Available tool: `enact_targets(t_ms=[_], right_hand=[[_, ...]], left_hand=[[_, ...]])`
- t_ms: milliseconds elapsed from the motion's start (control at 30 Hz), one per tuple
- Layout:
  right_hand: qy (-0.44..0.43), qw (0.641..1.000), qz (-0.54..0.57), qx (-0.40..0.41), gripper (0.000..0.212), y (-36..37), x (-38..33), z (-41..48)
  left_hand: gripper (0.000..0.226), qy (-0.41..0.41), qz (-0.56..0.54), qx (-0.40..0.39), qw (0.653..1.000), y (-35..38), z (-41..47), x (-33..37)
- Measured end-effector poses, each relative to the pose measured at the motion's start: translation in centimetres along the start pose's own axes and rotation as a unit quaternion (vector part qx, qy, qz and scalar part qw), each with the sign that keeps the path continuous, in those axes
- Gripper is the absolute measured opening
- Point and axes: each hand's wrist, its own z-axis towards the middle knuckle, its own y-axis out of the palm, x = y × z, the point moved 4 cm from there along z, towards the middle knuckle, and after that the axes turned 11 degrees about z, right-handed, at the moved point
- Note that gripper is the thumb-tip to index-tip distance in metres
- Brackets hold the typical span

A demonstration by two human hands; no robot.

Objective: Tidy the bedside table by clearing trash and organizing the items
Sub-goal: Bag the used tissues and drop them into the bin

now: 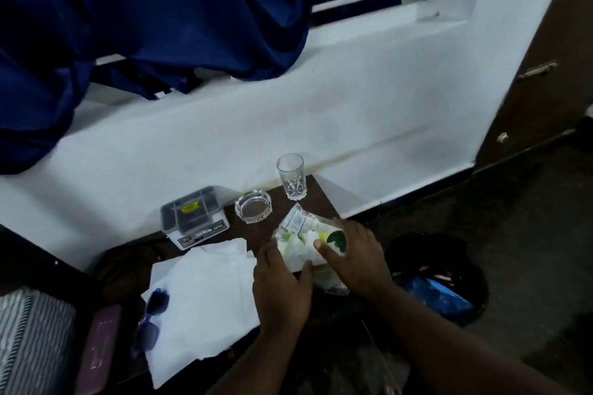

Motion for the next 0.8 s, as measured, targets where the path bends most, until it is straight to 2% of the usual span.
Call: enact_targets(t_ms=[67,167,367,500,633,800], right_hand=[[-0.012,1.000,-0.009,0.016,0.075,0.2,0.1,1.1],[-0.007,0.999,-0.048,-0.015,0.084,1.0,1.0,2.3],[0.064,0.995,-0.053,-0.051,0.100,1.8,3.3,3.4],[0.108,0.991,-0.049,-0.069,0.107,2.1,4.0,3.5],[0.116,0.990,-0.028,-0.072,0.105,2.0,4.3,3.6],[0.118,0.990,-0.026,-0.075,0.098,1.8,4.5,3.6]], left_hand=[[0.089,-0.019,0.029,0.011,0.999,0.5,0.3,0.1],[0.100,-0.019,0.076,0.016,0.997,1.5,1.3,-0.5],[0.109,-0.057,0.081,0.002,0.995,2.1,3.0,-2.3],[0.107,-0.069,0.064,0.000,0.996,2.5,3.4,-2.3],[0.105,-0.085,0.033,0.004,0.996,2.4,3.7,-2.0],[0.098,-0.088,-0.081,-0.012,0.993,2.7,3.3,-2.4]])
